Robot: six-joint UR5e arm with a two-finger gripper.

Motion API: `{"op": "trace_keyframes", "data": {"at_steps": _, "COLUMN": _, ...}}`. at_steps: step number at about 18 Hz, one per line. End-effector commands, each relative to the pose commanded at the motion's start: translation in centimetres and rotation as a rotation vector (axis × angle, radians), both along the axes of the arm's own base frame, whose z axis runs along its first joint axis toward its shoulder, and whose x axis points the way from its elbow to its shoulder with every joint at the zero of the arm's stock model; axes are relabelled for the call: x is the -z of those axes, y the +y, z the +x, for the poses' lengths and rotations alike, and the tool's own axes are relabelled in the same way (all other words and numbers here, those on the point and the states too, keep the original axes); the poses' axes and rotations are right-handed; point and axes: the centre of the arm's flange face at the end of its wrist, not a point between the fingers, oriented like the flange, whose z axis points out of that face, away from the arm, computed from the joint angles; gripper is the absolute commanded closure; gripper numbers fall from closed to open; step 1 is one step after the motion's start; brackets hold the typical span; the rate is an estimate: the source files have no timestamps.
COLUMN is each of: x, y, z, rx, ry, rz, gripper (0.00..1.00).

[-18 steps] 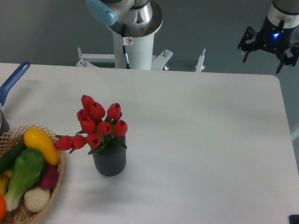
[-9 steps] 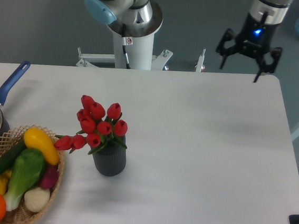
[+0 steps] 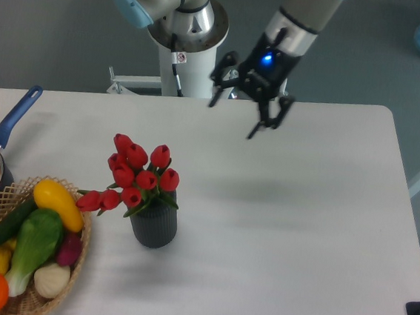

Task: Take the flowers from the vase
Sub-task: 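Lower the open gripper around the tulip stems above the black vase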

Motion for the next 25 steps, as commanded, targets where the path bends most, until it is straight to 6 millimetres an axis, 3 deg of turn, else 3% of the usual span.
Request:
{"op": "trace_keyframes", "data": {"at_steps": 2, "x": 0.2, "y": 0.7, "z": -0.1, "rx": 0.0, "ry": -0.035, "rz": 0.052, "gripper": 0.0}}
{"op": "trace_keyframes", "data": {"at_steps": 7, "x": 3.1, "y": 3.6, "z": -0.4, "rx": 0.052, "ry": -0.088, "rz": 0.114, "gripper": 0.0}}
{"op": "trace_keyframes", "data": {"at_steps": 9, "x": 4.1, "y": 4.1, "z": -0.6, "rx": 0.08, "ry": -0.077, "rz": 0.124, "gripper": 0.04}}
{"op": "trace_keyframes", "data": {"at_steps": 19, "x": 7.0, "y": 6.4, "z": -2.9, "rx": 0.103, "ry": -0.049, "rz": 0.203, "gripper": 0.02}}
{"op": "trace_keyframes", "data": {"at_steps": 21, "x": 7.7, "y": 8.0, "z": -1.8, "rx": 0.14, "ry": -0.04, "rz": 0.209, "gripper": 0.02}}
{"op": "trace_keyframes", "data": {"at_steps": 25, "x": 8.0, "y": 9.0, "z": -1.0, "rx": 0.161, "ry": -0.05, "rz": 0.228, "gripper": 0.02}}
